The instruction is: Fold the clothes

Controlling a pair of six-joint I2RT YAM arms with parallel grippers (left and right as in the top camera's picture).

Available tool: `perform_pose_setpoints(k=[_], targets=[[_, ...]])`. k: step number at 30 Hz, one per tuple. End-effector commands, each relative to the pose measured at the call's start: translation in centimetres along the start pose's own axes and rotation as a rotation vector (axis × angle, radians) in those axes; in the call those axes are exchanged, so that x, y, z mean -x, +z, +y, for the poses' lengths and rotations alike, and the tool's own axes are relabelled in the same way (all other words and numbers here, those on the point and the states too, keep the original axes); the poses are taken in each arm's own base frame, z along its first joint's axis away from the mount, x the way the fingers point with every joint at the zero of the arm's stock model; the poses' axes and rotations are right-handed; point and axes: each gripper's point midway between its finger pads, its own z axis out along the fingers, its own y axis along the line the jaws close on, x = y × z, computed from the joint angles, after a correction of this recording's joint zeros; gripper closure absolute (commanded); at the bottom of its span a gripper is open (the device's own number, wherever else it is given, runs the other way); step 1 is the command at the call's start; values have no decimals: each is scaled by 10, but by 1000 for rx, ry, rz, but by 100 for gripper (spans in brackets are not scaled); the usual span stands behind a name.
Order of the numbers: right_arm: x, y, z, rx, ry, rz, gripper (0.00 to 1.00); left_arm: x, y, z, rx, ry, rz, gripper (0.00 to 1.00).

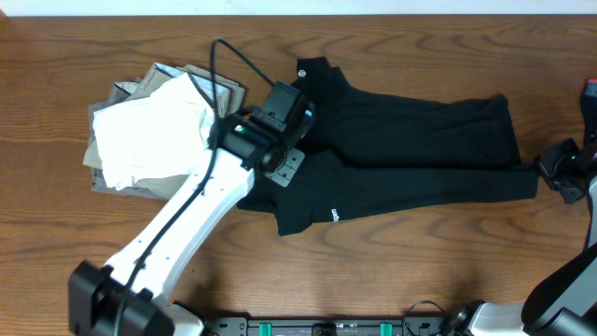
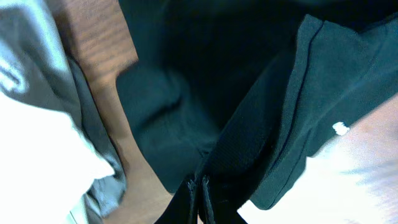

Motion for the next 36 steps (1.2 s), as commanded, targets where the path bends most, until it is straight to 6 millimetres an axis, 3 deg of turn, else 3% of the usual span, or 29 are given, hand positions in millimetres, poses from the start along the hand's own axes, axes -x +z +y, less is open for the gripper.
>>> perform_pose_setpoints(k=[1, 8, 13, 18, 20, 22, 25, 27, 29, 31, 32, 36], targets=[[5, 3, 5, 7, 2, -15, 97, 3, 15, 10, 55, 68, 25, 94], [26, 2, 17, 53, -48, -101, 95, 0, 42, 15, 72, 61, 81, 94], [35, 1, 27, 85, -64, -147, 95, 0, 46, 22, 80, 43, 88, 94], [30, 2, 38, 99, -91, -143, 88, 2, 47, 29, 86, 21, 76, 94], [28, 2, 42, 102, -125, -142, 66, 4, 47, 30, 88, 17, 70, 94], [27, 3, 43, 98, -159, -145, 49, 6, 47, 31, 91, 16, 60, 94], [28, 3, 37, 68, -159, -146, 40, 10, 47, 34, 100, 10, 45, 93], [27, 3, 31, 54, -161, -137, 37, 10, 47, 39, 113, -16, 43, 83], [23, 4, 24, 34, -161, -117, 37, 6, 47, 46, 129, -49, 55, 62], [17, 5, 17, 11, -170, -89, 38, 1, 47, 50, 131, -75, 75, 49], [14, 7, 14, 3, -181, -75, 38, -2, 47, 52, 131, -82, 86, 44], [-4, 19, 0, -23, -204, -22, 39, -14, 46, 49, 113, -80, 132, 42]])
